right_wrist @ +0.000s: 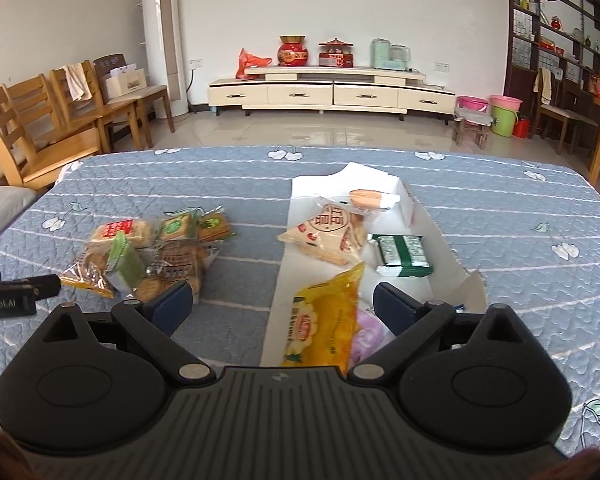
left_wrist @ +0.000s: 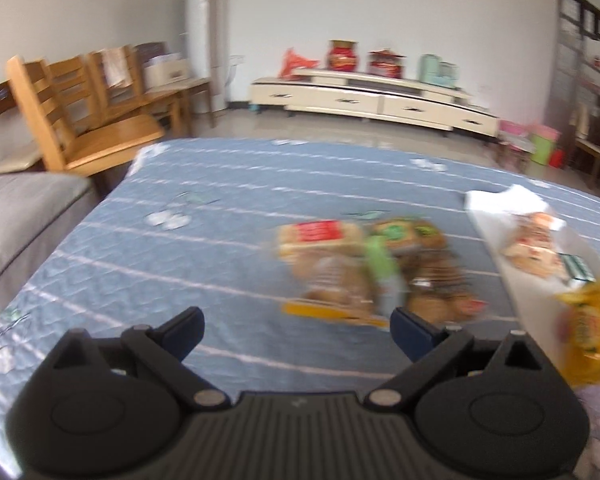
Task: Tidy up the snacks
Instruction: 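Grasp the brown bread bag in the snack pile with the left tool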
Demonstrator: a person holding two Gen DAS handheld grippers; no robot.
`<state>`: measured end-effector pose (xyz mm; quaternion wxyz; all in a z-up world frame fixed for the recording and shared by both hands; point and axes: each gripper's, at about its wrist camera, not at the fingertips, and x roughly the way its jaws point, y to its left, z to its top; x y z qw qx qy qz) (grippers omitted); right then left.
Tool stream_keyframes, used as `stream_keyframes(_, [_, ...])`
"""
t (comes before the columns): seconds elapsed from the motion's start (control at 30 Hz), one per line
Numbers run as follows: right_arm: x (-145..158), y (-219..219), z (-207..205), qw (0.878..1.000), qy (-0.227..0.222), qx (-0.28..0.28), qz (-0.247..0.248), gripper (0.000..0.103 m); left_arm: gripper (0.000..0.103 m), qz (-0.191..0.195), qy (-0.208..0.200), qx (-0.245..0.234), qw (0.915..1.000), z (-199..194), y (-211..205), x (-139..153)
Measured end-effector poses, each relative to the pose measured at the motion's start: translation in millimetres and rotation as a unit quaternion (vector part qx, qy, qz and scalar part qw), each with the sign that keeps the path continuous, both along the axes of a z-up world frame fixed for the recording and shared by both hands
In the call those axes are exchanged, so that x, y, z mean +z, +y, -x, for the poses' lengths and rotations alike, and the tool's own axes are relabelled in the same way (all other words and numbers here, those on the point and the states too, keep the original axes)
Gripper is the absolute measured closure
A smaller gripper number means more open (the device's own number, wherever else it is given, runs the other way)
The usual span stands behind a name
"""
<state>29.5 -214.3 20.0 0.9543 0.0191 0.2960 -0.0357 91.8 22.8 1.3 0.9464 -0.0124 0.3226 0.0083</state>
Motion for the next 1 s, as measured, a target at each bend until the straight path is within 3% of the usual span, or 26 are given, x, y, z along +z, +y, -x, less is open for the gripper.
stream_keyframes(0.17, [-3.8, 2.5, -0.2, 1.0, 0.003, 0.008, 0.0, 0.0, 0.004, -0.005, 0.004, 0.019, 0.9998, -27.5, 11.9, -9.1])
stream_keyframes(0.5, [-9.7, -2.7, -1.2, 1.0, 0.013, 0.002, -0.002, 0.0, 0.001, -0.037, 0.033, -0.053, 0.9973, -87.1, -28.8, -37.5])
stream_keyframes(0.6, [-14.1, -6.5, -4.6, 1.0, 0.019, -0.002, -0.004, 0.0, 0.003, -0.048, 0.044, -0.052, 0.9965, -95.4, -33.0, -50.7])
stream_keyframes(0.67, [-17.1, -6.8, -6.5, 1.0, 0.023, -0.002, -0.005, 0.0, 0.019, -0.031, 0.05, -0.053, 0.9968, -97.4, -28.1, -55.5])
stream_keyframes(0.7, [-18.5, -6.4, -7.9, 1.0, 0.025, -0.002, -0.005, 0.0, 0.038, -0.017, 0.058, -0.055, 0.9966, -97.9, -24.6, -57.1])
stream_keyframes(0.73, [-19.8, -5.2, -9.4, 1.0, 0.027, -0.001, -0.004, 0.0, 0.049, -0.006, 0.063, -0.057, 0.9964, -97.2, -21.2, -57.9])
stream_keyframes(1.0, [-28.9, 31.6, -25.7, 0.998, 0.039, 0.054, -0.002, 0.0, 0.053, -0.009, 0.045, -0.023, 0.9987, -61.8, 15.4, -45.9])
